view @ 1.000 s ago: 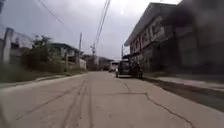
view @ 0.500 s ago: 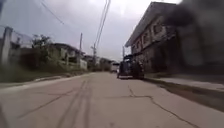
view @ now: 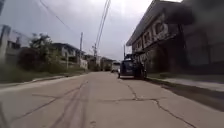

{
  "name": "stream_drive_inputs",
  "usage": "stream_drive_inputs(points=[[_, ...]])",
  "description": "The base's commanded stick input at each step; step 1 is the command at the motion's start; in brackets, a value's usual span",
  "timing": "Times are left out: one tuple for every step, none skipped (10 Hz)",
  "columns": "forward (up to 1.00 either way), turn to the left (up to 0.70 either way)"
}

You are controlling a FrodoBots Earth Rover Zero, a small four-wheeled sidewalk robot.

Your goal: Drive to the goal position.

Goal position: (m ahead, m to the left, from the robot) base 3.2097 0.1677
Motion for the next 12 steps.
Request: stream_drive_inputs(points=[[0.5, 0.0], [0.5, 0.0], [0.5, 0.0], [0.5, 0.0], [0.5, 0.0], [0.5, 0.0], [0.5, 0.0], [0.5, 0.0], [0.5, 0.0], [0.5, 0.0], [0.5, 0.0], [0.5, 0.0]])
